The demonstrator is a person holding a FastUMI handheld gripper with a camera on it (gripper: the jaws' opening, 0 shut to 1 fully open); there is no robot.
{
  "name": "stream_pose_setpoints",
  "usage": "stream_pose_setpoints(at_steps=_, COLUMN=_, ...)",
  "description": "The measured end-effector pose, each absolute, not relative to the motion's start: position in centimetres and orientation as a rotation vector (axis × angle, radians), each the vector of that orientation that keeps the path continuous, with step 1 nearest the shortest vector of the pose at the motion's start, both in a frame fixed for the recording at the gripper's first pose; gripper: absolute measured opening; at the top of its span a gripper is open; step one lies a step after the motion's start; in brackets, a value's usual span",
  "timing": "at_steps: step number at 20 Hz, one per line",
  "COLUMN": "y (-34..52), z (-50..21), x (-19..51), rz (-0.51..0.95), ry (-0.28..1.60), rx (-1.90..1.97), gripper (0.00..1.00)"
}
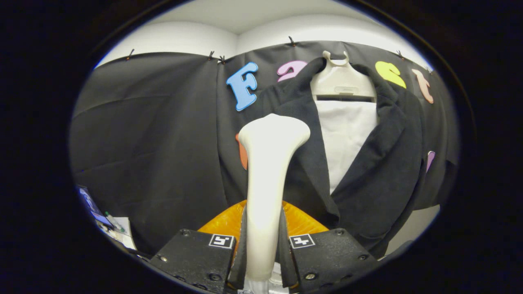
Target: Iron the clothes twice with a garment steamer, once on the left side and once on the right side.
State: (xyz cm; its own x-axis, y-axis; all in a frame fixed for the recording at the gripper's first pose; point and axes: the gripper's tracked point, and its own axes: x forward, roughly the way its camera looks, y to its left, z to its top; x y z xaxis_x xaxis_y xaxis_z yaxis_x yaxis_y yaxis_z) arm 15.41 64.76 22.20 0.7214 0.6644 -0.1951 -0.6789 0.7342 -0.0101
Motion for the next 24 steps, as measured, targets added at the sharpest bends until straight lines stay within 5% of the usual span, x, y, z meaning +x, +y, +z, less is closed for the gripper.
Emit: stream_pose_setpoints(at_steps=24, y=60.3, z=10.4, x=16.1, rz=0.694, ry=0.384, rx=-0.115, gripper=0.36)
